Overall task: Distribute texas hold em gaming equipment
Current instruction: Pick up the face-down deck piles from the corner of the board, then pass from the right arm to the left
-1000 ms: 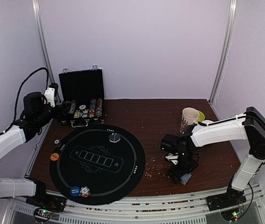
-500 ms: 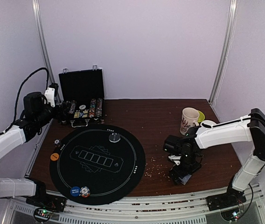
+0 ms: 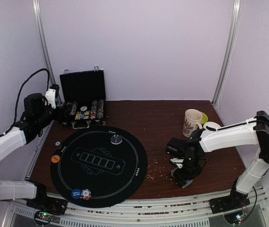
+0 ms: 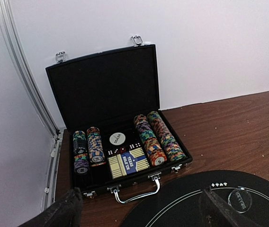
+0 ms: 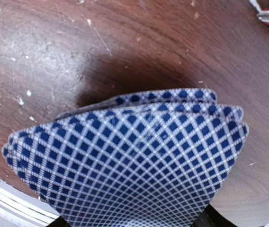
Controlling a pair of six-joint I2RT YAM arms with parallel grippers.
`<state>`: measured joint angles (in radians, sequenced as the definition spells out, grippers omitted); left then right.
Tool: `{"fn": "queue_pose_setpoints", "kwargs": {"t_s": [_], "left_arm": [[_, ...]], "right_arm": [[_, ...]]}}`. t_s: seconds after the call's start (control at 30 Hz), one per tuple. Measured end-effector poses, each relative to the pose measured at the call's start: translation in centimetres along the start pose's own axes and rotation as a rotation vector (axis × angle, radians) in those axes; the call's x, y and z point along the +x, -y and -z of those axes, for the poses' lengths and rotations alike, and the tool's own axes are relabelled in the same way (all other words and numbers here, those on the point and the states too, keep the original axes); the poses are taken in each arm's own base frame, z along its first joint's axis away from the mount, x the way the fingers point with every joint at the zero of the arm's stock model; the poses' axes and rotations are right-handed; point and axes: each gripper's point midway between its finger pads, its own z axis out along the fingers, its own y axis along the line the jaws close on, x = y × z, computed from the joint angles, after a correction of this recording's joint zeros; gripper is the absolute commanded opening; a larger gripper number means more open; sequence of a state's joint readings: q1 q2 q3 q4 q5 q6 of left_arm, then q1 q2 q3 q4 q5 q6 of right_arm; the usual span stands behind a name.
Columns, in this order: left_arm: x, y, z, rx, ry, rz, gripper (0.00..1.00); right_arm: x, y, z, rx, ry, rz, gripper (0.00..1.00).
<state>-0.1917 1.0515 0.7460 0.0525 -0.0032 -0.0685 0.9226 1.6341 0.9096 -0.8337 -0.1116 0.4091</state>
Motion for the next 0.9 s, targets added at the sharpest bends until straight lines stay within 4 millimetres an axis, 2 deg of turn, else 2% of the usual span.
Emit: {"fn": "queue_pose_setpoints", "kwargs": {"t_s": [0.2,0.3,0.4,0.47,0.53,0.67,0.77,0.9], "left_arm": [[0.1,0.1,-0.1,0.004,-0.003,0.002,0.84],[0.1,0.4,-0.1,0.023,-0.004,0.022,0.77],[0.2,1.6,-0.1,0.077,-0.008,0.071,0.74],[0.5,3.4,-0.3,0.148,-0.024,0.128,0.73],[1.1,5.9,-0.6,0.247,-0.058,0.189,0.72],[3.9,11.5,-0.9,0.453,-0.2,0.329,0.76],[5.2,14.7,-0.5,0.561,-0.273,0.385,0.79],[4.8,18.2,0.5,0.708,-0.284,0.461,0.8]], "right_arm": [[-0.4,-0.7,0.6,0.044,0.033,0.067,0.59],[-1.3,-1.3,1.1,0.052,0.065,0.101,0.58],[-2.6,-2.1,1.9,0.057,0.098,0.134,0.57],[-3.8,-2.9,3.0,0.059,0.122,0.162,0.57],[-6.1,-4.2,4.8,0.056,0.174,0.196,0.56],[-10.0,-7.3,8.4,0.038,0.285,0.277,0.56],[-11.7,-9.0,10.1,0.028,0.328,0.334,0.56],[-13.2,-10.7,11.5,0.028,0.349,0.396,0.56]]}}
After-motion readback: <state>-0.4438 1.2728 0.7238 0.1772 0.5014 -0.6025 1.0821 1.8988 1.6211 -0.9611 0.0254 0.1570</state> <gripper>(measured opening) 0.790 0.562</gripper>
